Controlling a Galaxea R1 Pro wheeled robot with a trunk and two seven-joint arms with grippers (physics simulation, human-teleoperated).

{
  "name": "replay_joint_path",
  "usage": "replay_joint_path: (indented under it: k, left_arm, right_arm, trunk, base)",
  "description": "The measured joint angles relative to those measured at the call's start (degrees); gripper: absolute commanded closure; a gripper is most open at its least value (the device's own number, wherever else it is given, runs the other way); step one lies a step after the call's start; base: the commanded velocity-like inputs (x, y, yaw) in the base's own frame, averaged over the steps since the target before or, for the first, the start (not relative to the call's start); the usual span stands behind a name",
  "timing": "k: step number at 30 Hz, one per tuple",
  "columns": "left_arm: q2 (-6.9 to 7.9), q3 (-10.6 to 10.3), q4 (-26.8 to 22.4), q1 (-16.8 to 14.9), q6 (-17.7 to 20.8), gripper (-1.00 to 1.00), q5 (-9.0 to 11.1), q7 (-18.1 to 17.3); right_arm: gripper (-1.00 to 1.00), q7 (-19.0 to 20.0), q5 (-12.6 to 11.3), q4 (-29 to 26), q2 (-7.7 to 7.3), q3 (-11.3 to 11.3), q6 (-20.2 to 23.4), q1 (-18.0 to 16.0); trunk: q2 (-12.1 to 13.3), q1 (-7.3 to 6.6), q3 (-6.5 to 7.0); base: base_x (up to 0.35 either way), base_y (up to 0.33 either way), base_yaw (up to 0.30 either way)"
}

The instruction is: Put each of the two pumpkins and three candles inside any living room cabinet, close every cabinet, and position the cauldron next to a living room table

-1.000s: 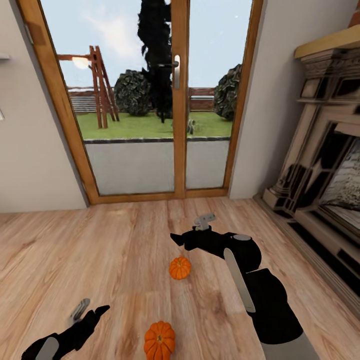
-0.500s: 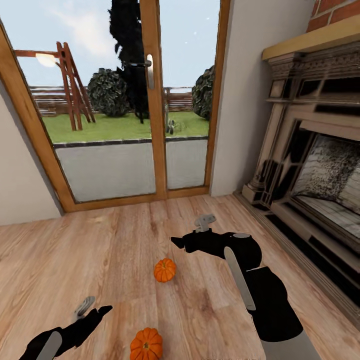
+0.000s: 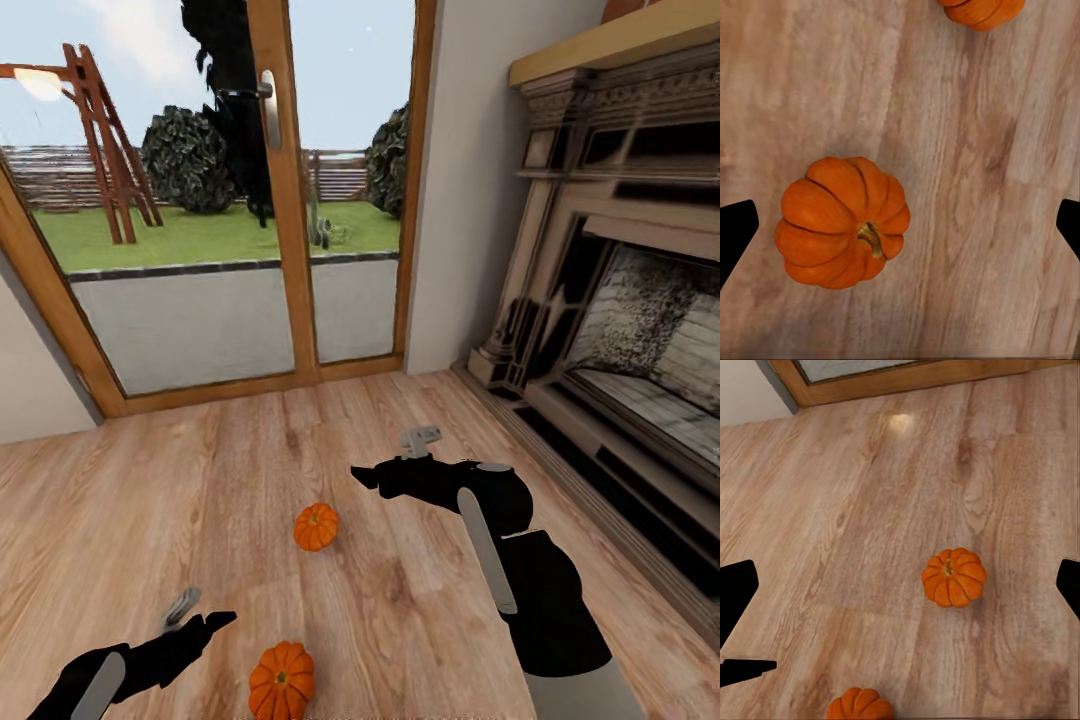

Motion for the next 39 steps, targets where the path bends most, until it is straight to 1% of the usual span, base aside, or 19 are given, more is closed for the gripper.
replay_joint_path:
  k: [5,15,18,20,21,22,23,26,29,32,34,35,38,39]
  left_arm:
    - [0.07,-0.2,0.1,0.0,0.1,-1.00,0.0,-0.1]
    - [0.18,-0.2,0.2,0.0,0.1,-1.00,0.0,-0.3]
    - [0.39,-0.3,0.2,0.0,0.3,-1.00,0.0,-0.9]
    - [1.55,-0.3,0.2,0.0,0.8,-1.00,0.0,-2.6]
    - [3.17,-0.3,0.2,0.0,1.5,-1.00,0.1,-5.4]
    - [4.07,-0.3,0.3,0.0,1.8,-1.00,0.1,-7.2]
    - [5.49,-0.3,0.7,0.0,2.2,-1.00,0.1,-10.7]
    - [7.19,-0.2,2.0,0.0,2.4,-1.00,-0.1,-15.0]
    - [7.97,-0.2,2.8,0.0,2.4,-1.00,-0.2,-17.0]
    - [8.12,-0.2,3.0,-0.1,2.4,-1.00,-0.2,-17.4]
    - [8.09,-0.2,3.1,-0.1,2.3,-1.00,-0.4,-17.5]
    - [7.84,-0.2,3.2,-0.3,2.2,-1.00,-3.4,-17.5]
    - [7.74,-0.1,3.4,-1.0,1.6,-1.00,-5.2,-17.4]
    - [7.71,-0.1,4.2,-1.8,1.1,-1.00,-5.9,-17.4]
  right_arm:
    - [-1.00,0.0,0.0,0.0,-0.02,0.0,0.0,0.0]
    - [-1.00,0.0,0.0,0.0,0.10,0.0,0.0,0.1]
    - [-1.00,0.0,0.0,0.0,0.10,0.0,0.0,0.1]
    - [-1.00,0.0,0.0,0.0,0.05,0.0,-0.1,0.0]
    - [-1.00,0.0,0.0,0.0,-0.01,0.1,-0.1,0.1]
    - [-1.00,0.0,0.0,0.0,-0.04,0.1,-0.1,0.1]
    - [-1.00,0.0,0.0,0.0,-0.08,0.1,-0.2,0.2]
    - [-1.00,0.1,0.0,0.0,-0.13,0.1,-0.3,0.4]
    - [-1.00,0.5,0.0,0.0,-0.19,-0.1,-0.5,0.7]
    - [-1.00,2.0,0.0,0.0,-0.30,-0.2,-0.7,0.7]
    - [-1.00,3.7,0.0,0.0,-0.34,-0.6,-0.7,0.6]
    - [-1.00,8.8,0.0,0.0,-0.40,-1.9,-0.4,0.1]
    - [-1.00,10.5,0.1,0.0,-0.42,-2.3,-0.1,-0.3]
    - [-1.00,11.1,0.1,0.0,-0.43,-2.4,-0.1,-0.5]
  trunk:
    - [-0.1,0.13,-1.11]
    - [-0.2,0.39,-3.33]
    - [-0.2,0.46,-3.99]
    - [-0.3,0.51,-4.43]
    - [-0.3,0.54,-4.66]
    - [-0.3,0.57,-4.88]
    - [-0.3,0.59,-5.10]
    - [-0.4,0.67,-5.77]
    - [-0.4,0.75,-6.43]
    - [-0.4,0.82,-7.10]
    - [-0.5,0.88,-7.54]
    - [-0.5,0.90,-7.76]
    - [-0.5,0.98,-8.42]
    - [-0.5,1.00,-8.65]
  base:
    - [0.000,0.000,-0.143]
    - [0.000,0.000,-0.017]
    - [0.000,0.000,-0.002]
    - [0.000,0.000,-0.001]
    - [0.000,0.000,0.000]
    - [0.000,0.000,0.000]
    - [0.000,0.000,0.000]
    - [0.000,0.000,0.000]
    - [0.000,0.000,0.000]
    - [0.000,0.000,0.000]
    - [0.000,0.000,0.000]
    - [0.000,0.000,0.000]
    - [0.000,0.000,0.000]
    - [0.000,0.000,0.000]
